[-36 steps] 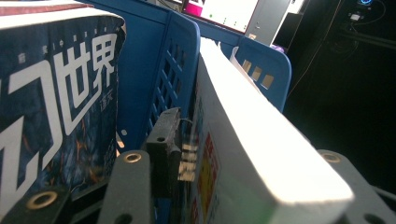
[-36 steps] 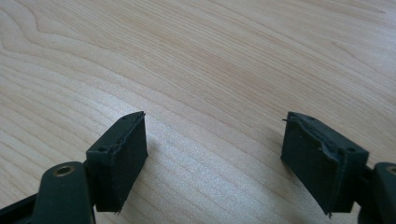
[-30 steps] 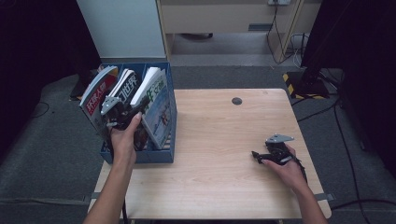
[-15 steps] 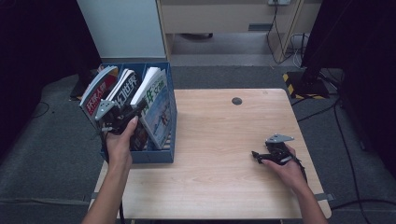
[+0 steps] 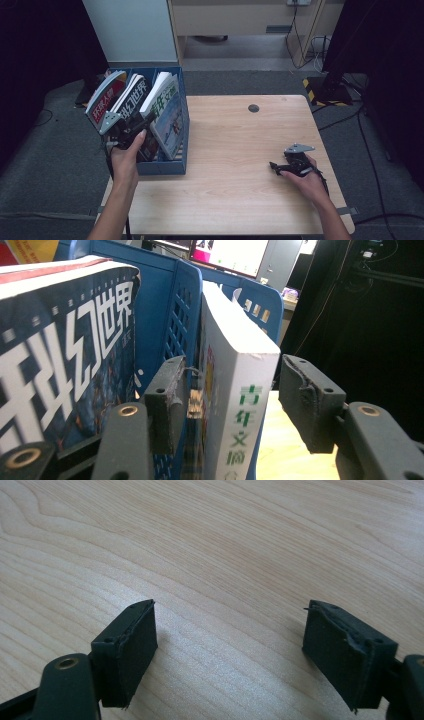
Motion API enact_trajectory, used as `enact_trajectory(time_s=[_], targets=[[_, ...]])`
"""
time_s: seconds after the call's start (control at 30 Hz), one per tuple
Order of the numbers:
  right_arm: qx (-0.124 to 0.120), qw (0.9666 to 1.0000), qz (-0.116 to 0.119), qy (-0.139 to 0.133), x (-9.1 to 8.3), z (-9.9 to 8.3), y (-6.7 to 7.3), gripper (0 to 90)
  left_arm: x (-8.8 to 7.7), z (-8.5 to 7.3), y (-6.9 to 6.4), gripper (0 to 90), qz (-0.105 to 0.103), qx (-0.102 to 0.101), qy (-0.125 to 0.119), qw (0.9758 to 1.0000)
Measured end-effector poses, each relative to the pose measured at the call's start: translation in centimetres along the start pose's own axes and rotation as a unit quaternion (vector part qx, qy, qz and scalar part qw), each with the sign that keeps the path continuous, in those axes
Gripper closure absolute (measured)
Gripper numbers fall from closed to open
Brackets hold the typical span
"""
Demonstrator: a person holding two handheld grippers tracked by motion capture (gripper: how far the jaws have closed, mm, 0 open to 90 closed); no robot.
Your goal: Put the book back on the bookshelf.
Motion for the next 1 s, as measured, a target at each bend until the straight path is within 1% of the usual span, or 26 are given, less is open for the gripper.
enact_trajectory(time_s=[0.17,0.27,0.47,0.63,0.7,0.73,0.77,0.8,1.0], targets=[[0.0,1.0,0.0,0.0,0.0,0.0,0.0,21.7,-0.5,-0.4,-0.1,44.9,-0.001,0.001,0.001,1.0],[0.0,1.0,0.0,0.0,0.0,0.0,0.0,21.6,-1.1,-0.8,0.1,45.0,-0.001,-0.002,0.0,1.0],[0.0,1.0,0.0,0.0,0.0,0.0,0.0,21.6,-2.1,-1.6,0.2,45.3,-0.005,0.002,0.005,1.0],[0.0,1.0,0.0,0.0,0.0,0.0,0.0,21.6,-2.7,-2.4,0.1,46.6,-0.009,0.01,0.015,0.9998],[0.0,1.0,0.0,0.0,0.0,0.0,0.0,21.7,-2.9,-2.6,0.0,46.6,-0.012,0.016,0.018,0.9996],[0.0,1.0,0.0,0.0,0.0,0.0,0.0,21.6,-2.9,-2.6,-0.2,46.7,-0.012,0.022,0.019,0.9995],[0.0,1.0,0.0,0.0,0.0,0.0,0.0,21.6,-2.9,-2.6,-0.2,46.7,-0.012,0.022,0.019,0.9995],[0.0,1.0,0.0,0.0,0.0,0.0,0.0,21.6,-3.0,-2.6,-0.4,46.7,-0.016,0.031,0.022,0.9992],[0.0,1.0,0.0,0.0,0.0,0.0,0.0,21.6,-2.9,-2.9,-1.5,46.3,-0.035,0.039,0.029,0.9982]])
Point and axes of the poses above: each handheld gripper's, and its own axes: x roughly forward along the jaws, z roughly out of its top, y roughly to its left, the point moved 1 cm from there along x, roughly forward along the jaws, and after that the axes turned 3 degrees about -y, right-handed, at the moved point
